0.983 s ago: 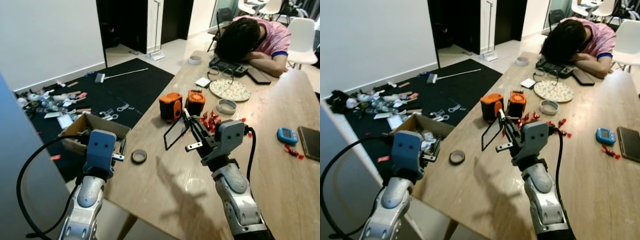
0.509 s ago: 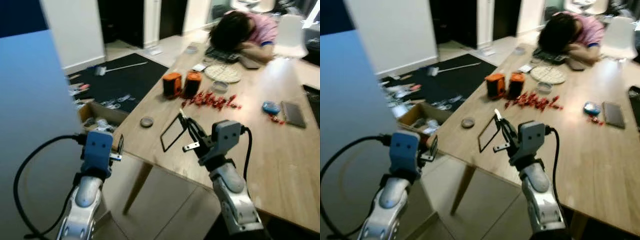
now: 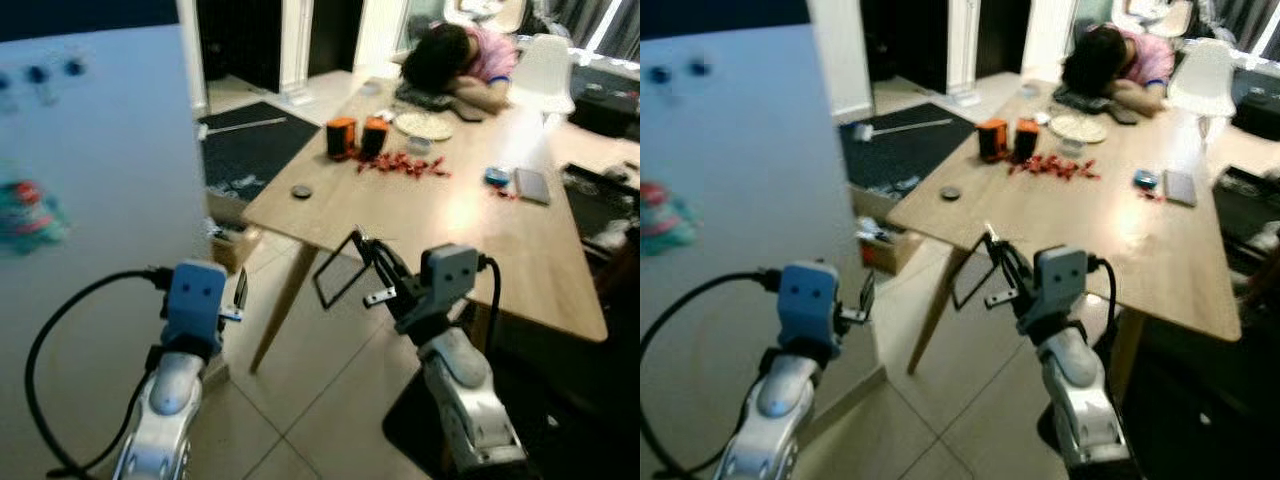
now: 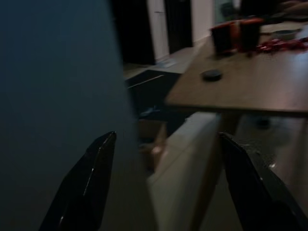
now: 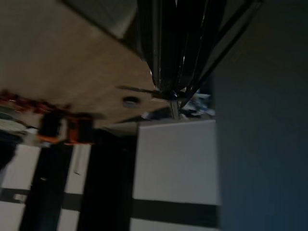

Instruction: Hang keys on a hook

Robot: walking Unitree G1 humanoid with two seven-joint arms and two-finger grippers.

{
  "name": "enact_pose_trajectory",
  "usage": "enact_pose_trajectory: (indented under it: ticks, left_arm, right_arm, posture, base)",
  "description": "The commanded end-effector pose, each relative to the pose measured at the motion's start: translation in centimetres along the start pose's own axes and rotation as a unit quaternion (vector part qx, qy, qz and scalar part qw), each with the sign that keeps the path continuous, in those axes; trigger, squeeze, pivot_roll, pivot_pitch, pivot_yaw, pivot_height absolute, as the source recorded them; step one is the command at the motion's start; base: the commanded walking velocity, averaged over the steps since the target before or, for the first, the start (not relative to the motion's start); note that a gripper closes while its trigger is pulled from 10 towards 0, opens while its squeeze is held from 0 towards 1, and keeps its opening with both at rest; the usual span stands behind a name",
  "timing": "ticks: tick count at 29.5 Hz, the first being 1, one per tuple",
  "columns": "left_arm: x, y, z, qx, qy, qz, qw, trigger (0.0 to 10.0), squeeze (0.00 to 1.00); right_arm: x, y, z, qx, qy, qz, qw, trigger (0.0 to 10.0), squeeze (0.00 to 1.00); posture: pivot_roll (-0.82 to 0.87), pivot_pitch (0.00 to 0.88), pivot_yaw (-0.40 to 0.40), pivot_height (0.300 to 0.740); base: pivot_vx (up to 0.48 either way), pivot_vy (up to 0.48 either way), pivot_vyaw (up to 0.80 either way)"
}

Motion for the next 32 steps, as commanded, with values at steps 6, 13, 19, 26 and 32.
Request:
enact_pose_trajectory:
  ticks: [6,13,19,26,32]
  left_arm:
    - [0.06,-0.15,-0.50,0.000,-0.007,0.005,1.000,10.0,0.00]
    - [0.15,-0.16,-0.44,0.000,-0.006,0.006,1.000,10.0,0.00]
    - [0.13,-0.19,-0.43,-0.002,-0.005,0.007,1.000,10.0,0.00]
    - [0.14,-0.22,-0.49,-0.002,-0.006,0.008,1.000,10.0,0.00]
    - [0.13,-0.28,-0.55,-0.003,-0.007,0.009,1.000,10.0,0.00]
  right_arm:
    - [0.23,-0.13,-0.69,0.007,-0.009,0.003,1.000,10.0,0.00]
    - [0.15,-0.12,-0.61,0.005,-0.007,0.002,1.000,10.0,0.00]
    - [0.06,-0.15,-0.53,0.004,-0.005,0.001,1.000,10.0,0.00]
    - [0.09,-0.15,-0.58,0.004,-0.005,0.001,1.000,10.0,0.00]
    - [0.13,-0.11,-0.58,0.005,-0.005,0.001,1.000,10.0,0.00]
  posture:
    - [0.13,0.090,-0.043,0.740]
    - [0.14,0.091,-0.045,0.740]
    - [0.14,0.090,-0.045,0.740]
    - [0.13,0.092,-0.043,0.740]
    - [0.13,0.092,-0.043,0.740]
  base:
    - [0.000,0.000,0.58]
    - [0.000,0.000,0.71]
    - [0.000,0.000,0.78]
    - [0.000,0.000,0.79]
    - [0.000,0.000,0.78]
Point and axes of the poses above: a point about 5 cm out from each wrist's last joint towards the gripper, its own x axis pointing back from the gripper into the wrist, its own y axis along the axis of the wrist's last joint, z = x × y, the point moved 1 cm from there along -x, pointing out of the wrist towards the gripper, and after that the axes turned 7 degrees about -x, right-handed, at the moved point
